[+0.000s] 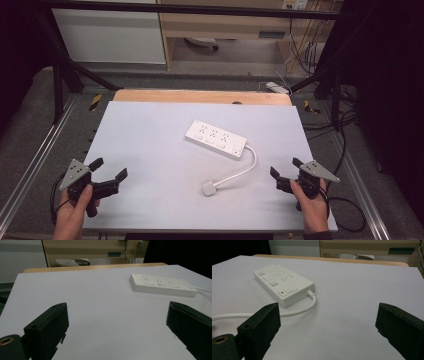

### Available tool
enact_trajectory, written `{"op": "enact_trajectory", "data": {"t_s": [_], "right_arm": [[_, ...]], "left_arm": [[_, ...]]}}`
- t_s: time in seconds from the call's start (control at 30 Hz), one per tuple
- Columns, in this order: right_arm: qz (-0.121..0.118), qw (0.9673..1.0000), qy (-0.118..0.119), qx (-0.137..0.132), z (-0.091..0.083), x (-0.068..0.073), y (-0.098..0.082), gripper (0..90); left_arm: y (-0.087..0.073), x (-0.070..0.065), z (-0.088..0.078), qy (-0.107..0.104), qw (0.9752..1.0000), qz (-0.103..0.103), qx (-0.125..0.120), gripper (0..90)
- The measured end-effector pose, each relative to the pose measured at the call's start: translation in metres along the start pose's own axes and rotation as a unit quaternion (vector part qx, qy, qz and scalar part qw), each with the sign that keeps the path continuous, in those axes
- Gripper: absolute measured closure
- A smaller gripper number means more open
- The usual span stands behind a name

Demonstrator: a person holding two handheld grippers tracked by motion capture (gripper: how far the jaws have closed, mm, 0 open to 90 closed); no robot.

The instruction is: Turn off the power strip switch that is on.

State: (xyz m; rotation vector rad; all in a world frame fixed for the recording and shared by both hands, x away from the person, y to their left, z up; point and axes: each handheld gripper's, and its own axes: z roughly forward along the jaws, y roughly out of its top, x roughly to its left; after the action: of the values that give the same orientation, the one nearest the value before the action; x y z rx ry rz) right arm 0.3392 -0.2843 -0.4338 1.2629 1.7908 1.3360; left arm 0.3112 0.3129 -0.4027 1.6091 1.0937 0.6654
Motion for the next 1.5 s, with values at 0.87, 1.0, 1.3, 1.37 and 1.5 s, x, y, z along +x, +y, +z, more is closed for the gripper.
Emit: {"op": "enact_trajectory", "data": {"t_s": [0.87, 1.0, 1.3, 1.37, 1.5], "right_arm": [[-0.008, 0.9995, 0.010, -0.028, -0.007, 0.002, 0.010, 4.7], [-0.009, 0.9994, 0.010, -0.031, -0.008, 0.002, 0.012, 4.6], [-0.003, 0.9996, 0.012, -0.024, -0.006, 0.002, 0.020, 3.3], [-0.004, 0.9997, 0.014, -0.022, -0.005, 0.002, 0.023, 3.4], [-0.006, 0.9996, 0.017, -0.020, -0.002, 0.003, 0.028, 3.4]], "left_arm": [[-0.001, -0.001, 0.001, -0.006, 1.0000, 0.001, 0.000, 4.1], [-0.001, -0.001, 0.002, -0.005, 1.0000, -0.001, 0.001, 4.2], [-0.003, -0.002, 0.003, -0.002, 1.0000, 0.002, 0.002, 4.2], [-0.004, -0.002, 0.004, 0.000, 1.0000, 0.002, 0.004, 4.2], [-0.004, -0.002, 0.004, 0.000, 1.0000, 0.003, 0.006, 4.2]]}}
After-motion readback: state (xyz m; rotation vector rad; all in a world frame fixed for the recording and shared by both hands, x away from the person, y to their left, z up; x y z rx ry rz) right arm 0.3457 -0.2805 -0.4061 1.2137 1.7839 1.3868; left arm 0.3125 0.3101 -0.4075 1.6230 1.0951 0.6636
